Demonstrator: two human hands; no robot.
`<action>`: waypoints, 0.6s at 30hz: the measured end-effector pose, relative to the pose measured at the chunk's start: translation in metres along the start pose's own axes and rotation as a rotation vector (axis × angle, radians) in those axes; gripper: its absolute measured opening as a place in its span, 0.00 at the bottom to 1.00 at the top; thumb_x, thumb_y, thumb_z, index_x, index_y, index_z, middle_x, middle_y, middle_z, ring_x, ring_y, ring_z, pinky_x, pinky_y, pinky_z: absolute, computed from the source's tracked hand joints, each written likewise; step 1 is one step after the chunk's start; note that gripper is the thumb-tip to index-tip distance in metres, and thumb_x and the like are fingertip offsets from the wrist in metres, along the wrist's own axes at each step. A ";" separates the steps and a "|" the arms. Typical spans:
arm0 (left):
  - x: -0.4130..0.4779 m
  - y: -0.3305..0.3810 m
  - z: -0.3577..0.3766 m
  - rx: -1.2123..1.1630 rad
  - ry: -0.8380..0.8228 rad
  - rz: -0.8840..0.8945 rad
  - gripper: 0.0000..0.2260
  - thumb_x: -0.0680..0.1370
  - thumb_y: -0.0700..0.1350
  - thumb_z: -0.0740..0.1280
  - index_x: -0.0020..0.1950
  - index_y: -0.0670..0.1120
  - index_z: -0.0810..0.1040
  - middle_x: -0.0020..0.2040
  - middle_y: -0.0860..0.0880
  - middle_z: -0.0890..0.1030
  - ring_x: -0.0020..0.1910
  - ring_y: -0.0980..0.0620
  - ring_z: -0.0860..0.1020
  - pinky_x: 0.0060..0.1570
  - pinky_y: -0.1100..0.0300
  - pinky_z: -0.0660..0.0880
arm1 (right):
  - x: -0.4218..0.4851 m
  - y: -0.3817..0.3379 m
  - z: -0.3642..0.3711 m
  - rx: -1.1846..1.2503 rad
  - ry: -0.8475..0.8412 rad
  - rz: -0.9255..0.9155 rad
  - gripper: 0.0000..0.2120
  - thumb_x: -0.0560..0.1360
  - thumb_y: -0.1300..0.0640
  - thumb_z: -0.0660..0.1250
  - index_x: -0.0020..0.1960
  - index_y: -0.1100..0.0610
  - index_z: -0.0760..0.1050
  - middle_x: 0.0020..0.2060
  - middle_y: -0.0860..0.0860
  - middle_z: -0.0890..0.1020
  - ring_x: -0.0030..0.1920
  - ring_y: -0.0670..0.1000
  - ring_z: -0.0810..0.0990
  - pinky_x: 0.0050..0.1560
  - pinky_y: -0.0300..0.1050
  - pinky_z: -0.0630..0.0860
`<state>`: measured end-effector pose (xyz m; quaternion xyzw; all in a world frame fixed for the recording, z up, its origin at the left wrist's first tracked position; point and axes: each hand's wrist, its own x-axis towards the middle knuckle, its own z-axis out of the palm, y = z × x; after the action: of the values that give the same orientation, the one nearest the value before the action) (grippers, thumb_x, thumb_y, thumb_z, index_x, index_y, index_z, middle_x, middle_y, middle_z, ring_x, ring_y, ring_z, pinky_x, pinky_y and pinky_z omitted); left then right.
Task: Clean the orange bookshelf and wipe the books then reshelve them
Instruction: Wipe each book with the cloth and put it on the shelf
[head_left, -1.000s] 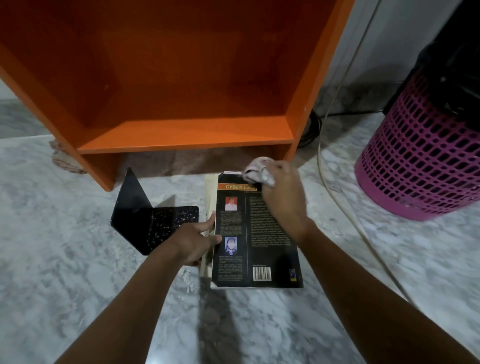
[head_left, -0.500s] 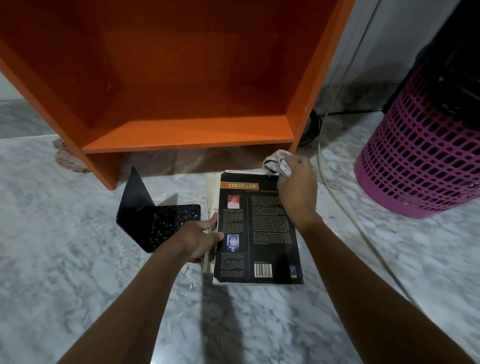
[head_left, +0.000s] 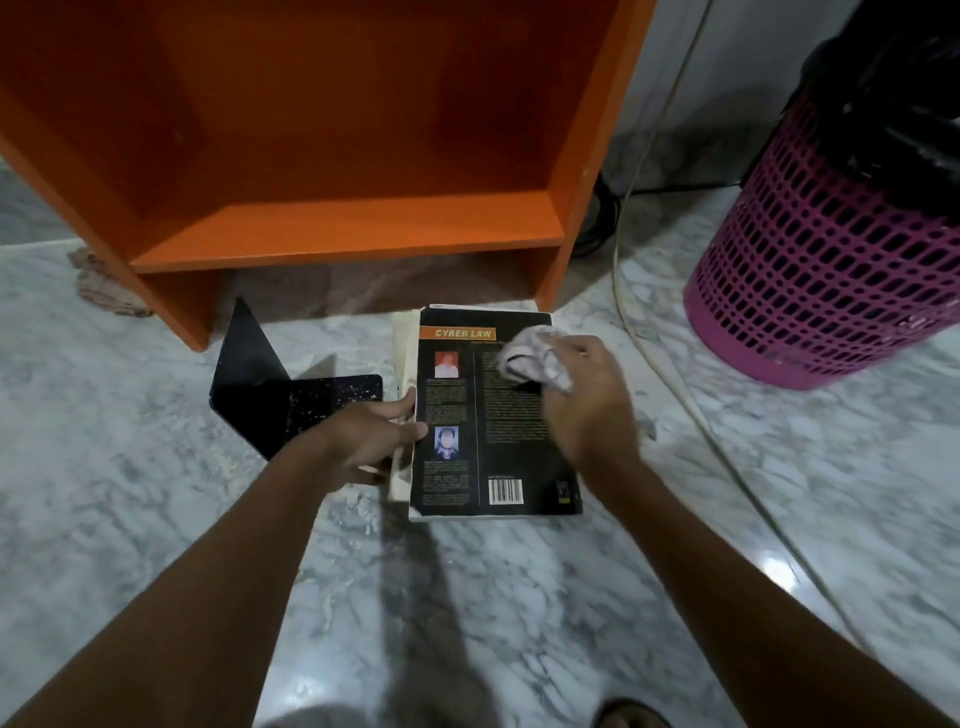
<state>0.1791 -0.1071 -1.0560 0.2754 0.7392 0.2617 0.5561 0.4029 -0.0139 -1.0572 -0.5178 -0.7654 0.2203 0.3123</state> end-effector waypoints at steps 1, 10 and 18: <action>0.000 0.002 0.000 -0.007 -0.011 -0.022 0.25 0.78 0.44 0.69 0.72 0.61 0.69 0.66 0.46 0.78 0.61 0.46 0.77 0.62 0.47 0.74 | -0.023 -0.021 0.005 0.004 -0.089 -0.104 0.24 0.74 0.65 0.65 0.68 0.52 0.73 0.62 0.48 0.74 0.59 0.48 0.72 0.53 0.41 0.76; -0.010 0.008 0.004 -0.022 0.020 -0.029 0.25 0.79 0.45 0.69 0.74 0.58 0.67 0.71 0.50 0.74 0.66 0.45 0.74 0.55 0.51 0.74 | -0.073 0.002 0.000 -0.114 -0.062 -0.113 0.25 0.68 0.74 0.67 0.62 0.57 0.80 0.57 0.58 0.80 0.52 0.52 0.77 0.50 0.26 0.67; -0.016 0.009 0.011 -0.044 0.059 0.010 0.24 0.80 0.44 0.67 0.75 0.55 0.66 0.73 0.50 0.70 0.71 0.46 0.69 0.61 0.50 0.71 | -0.058 0.009 -0.027 -0.050 0.005 -0.071 0.21 0.73 0.66 0.63 0.65 0.59 0.77 0.53 0.55 0.78 0.50 0.46 0.75 0.49 0.25 0.65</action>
<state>0.1948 -0.1113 -1.0413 0.2591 0.7479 0.2884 0.5387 0.4440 -0.0639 -1.0585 -0.4983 -0.7879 0.1888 0.3087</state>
